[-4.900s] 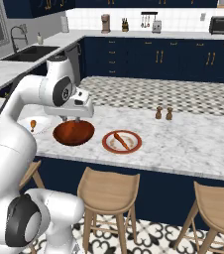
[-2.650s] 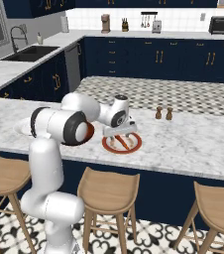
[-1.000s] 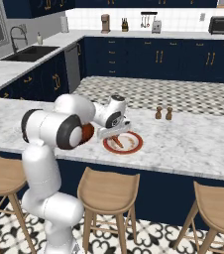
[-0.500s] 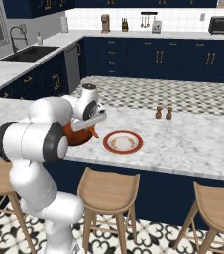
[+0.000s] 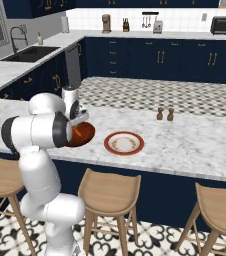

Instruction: Pick the chicken drumstick and carrot from their plates and place them in the bowl. Then put the bowl in the fridge.

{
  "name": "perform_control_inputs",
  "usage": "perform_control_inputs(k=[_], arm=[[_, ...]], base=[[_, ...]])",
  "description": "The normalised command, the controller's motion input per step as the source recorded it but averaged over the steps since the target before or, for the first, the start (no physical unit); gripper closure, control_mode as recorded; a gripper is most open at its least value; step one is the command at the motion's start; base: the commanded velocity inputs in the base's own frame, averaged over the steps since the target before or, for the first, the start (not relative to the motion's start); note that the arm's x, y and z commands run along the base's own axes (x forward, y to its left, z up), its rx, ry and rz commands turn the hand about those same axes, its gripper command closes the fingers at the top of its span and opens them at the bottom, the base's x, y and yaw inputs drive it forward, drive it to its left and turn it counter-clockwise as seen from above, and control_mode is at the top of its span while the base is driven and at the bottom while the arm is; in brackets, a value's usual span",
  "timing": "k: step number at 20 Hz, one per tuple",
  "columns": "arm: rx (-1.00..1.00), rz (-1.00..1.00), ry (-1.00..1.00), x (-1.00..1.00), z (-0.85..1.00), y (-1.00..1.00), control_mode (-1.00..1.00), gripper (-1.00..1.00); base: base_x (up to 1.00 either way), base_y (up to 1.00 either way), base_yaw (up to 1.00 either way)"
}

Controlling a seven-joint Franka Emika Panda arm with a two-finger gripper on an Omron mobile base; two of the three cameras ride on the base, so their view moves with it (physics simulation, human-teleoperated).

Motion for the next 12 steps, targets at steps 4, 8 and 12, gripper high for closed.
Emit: perform_control_inputs(k=[4, 8, 12], arm=[[0.0, 0.0, 0.0, 0.41, -0.59, 0.24, -1.0, 1.0], [0.0, 0.0, 0.0, 0.36, -0.49, 0.03, -1.0, 1.0], [-0.02, 0.0, 0.0, 0.43, -0.44, 0.01, -1.0, -1.0]], base=[[0.0, 0.0, 0.0], [0.0, 0.0, 0.0], [0.0, 0.0, 0.0]])
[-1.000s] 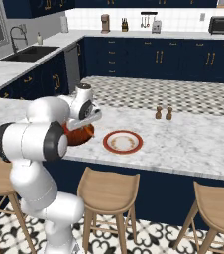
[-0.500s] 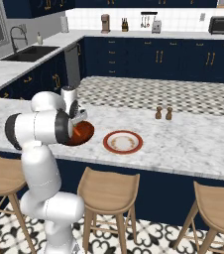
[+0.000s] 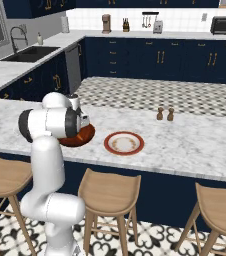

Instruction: Pick the chicken drumstick and carrot from their plates and place them in the bowl. Then put the bowl in the fridge.

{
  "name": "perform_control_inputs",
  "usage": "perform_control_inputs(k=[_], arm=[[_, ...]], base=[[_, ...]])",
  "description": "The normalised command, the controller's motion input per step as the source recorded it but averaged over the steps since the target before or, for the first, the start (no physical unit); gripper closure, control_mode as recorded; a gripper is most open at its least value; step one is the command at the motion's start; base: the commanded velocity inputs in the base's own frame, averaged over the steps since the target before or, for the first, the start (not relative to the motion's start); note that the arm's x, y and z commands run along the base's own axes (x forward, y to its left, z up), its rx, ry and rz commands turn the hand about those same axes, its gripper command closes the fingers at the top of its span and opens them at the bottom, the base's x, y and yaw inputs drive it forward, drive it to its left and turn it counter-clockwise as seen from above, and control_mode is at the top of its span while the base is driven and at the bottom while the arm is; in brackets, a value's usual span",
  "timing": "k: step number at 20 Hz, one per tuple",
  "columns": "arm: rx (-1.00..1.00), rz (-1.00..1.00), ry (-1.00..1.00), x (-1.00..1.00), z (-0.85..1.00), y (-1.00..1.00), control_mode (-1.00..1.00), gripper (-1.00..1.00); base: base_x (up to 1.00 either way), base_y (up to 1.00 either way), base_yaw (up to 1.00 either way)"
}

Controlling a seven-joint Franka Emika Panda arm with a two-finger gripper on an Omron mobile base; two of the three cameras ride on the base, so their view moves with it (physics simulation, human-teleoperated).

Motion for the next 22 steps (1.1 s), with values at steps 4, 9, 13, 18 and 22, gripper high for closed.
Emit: perform_control_inputs(k=[4, 9, 13, 18, 22], arm=[[0.0, 0.0, 0.02, 0.07, -0.01, 0.0, -1.0, -1.0], [0.0, 0.0, 0.0, -0.09, 0.08, 0.0, -1.0, -1.0], [0.02, -0.1, -0.04, -0.48, 0.44, 0.0, -1.0, -1.0], [0.05, -0.25, -0.07, -0.63, 0.61, 0.35, -1.0, -1.0], [0.11, -0.25, -0.16, -0.82, 0.26, 0.82, -1.0, -1.0]], base=[[0.0, 0.0, 0.0], [0.0, 0.0, 0.0], [0.0, 0.0, 0.0], [0.0, 0.0, 0.0], [0.0, 0.0, 0.0]])
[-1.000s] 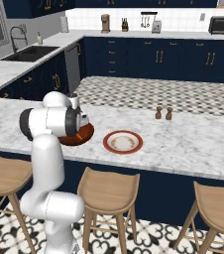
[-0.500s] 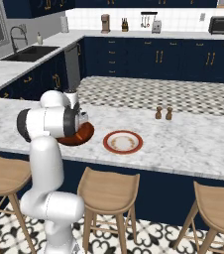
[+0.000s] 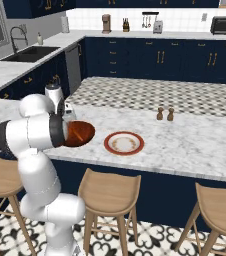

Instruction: Pick the chicken drumstick and carrot from their plates and place them in the bowl. Then put the bowl in the fridge.

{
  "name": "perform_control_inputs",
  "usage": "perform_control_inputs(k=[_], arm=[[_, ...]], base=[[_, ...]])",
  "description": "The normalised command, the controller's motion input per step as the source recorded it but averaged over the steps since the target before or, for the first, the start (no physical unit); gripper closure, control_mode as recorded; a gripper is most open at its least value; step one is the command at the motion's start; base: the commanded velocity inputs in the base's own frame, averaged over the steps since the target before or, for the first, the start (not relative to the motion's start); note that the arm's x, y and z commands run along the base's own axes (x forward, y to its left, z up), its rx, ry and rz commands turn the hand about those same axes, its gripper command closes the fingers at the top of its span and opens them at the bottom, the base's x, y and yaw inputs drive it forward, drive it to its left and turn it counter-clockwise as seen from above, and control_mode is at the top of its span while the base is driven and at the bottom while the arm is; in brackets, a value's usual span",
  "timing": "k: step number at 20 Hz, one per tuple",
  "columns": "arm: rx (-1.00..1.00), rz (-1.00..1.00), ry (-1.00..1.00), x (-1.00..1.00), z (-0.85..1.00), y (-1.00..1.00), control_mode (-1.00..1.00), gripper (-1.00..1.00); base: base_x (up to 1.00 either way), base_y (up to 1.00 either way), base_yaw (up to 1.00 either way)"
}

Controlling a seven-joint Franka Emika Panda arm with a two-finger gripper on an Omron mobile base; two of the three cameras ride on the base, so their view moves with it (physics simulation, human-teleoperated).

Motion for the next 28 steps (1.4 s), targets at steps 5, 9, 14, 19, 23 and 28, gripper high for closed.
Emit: perform_control_inputs(k=[5, 9, 14, 19, 23, 28], arm=[[0.09, -0.28, -0.06, -0.41, 0.07, 1.0, -1.0, -1.0], [0.02, -0.22, -0.01, -0.01, 0.48, 0.84, -1.0, -1.0], [0.06, -0.17, 0.05, 0.0, 0.39, 0.64, -1.0, -1.0], [0.04, -0.03, 0.14, 0.22, -0.2, 0.34, -1.0, -1.0], [-0.01, -0.01, 0.03, 0.4, -0.29, 0.44, -1.0, -1.0], [-0.03, 0.0, 0.01, 0.4, -0.33, 0.41, -1.0, -1.0]], base=[[0.0, 0.0, 0.0], [0.0, 0.0, 0.0], [0.0, 0.0, 0.0], [0.0, 0.0, 0.0], [0.0, 0.0, 0.0], [0.0, 0.0, 0.0]])
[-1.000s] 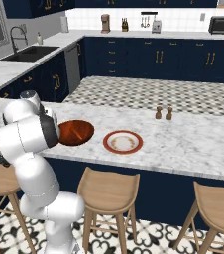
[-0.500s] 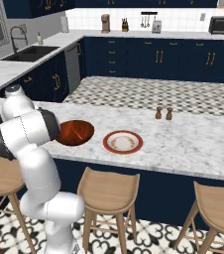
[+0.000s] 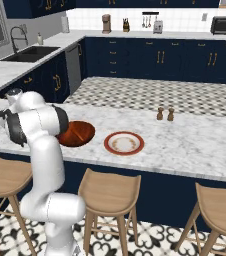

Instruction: Pick the chicken drumstick and carrot from their plates and place them in the bowl. Then put the bowl in the fridge.

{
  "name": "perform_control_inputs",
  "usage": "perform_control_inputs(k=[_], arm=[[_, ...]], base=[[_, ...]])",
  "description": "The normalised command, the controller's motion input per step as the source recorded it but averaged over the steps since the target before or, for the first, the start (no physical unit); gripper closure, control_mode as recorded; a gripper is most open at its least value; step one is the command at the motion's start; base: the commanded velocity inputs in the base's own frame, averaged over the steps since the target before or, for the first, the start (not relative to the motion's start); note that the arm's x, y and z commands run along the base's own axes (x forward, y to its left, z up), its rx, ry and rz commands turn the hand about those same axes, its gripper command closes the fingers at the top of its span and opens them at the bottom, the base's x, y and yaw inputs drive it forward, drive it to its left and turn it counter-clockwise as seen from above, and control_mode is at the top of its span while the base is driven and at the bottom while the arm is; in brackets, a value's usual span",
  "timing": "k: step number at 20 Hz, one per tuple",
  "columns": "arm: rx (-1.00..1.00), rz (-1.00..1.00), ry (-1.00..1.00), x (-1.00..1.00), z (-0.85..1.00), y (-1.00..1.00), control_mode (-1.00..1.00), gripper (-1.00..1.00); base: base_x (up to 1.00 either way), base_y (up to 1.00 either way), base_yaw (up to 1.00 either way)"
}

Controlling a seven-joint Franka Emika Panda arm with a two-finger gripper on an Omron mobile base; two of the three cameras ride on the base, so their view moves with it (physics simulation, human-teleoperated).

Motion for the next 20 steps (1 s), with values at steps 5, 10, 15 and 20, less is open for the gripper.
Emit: perform_control_inputs(k=[5, 10, 15, 20], arm=[[-0.03, 0.0, 0.04, 0.37, -0.2, 0.17, -1.0, -1.0], [-0.02, 0.0, 0.02, 0.31, -0.21, 0.07, -1.0, -1.0], [0.0, 0.0, 0.0, 0.32, -0.5, 0.0, -1.0, -1.0], [0.0, 0.0, -0.04, 0.22, -0.46, 0.16, -1.0, -1.0]], base=[[0.0, 0.0, 0.0], [0.0, 0.0, 0.0], [0.0, 0.0, 0.0], [0.0, 0.0, 0.0]])
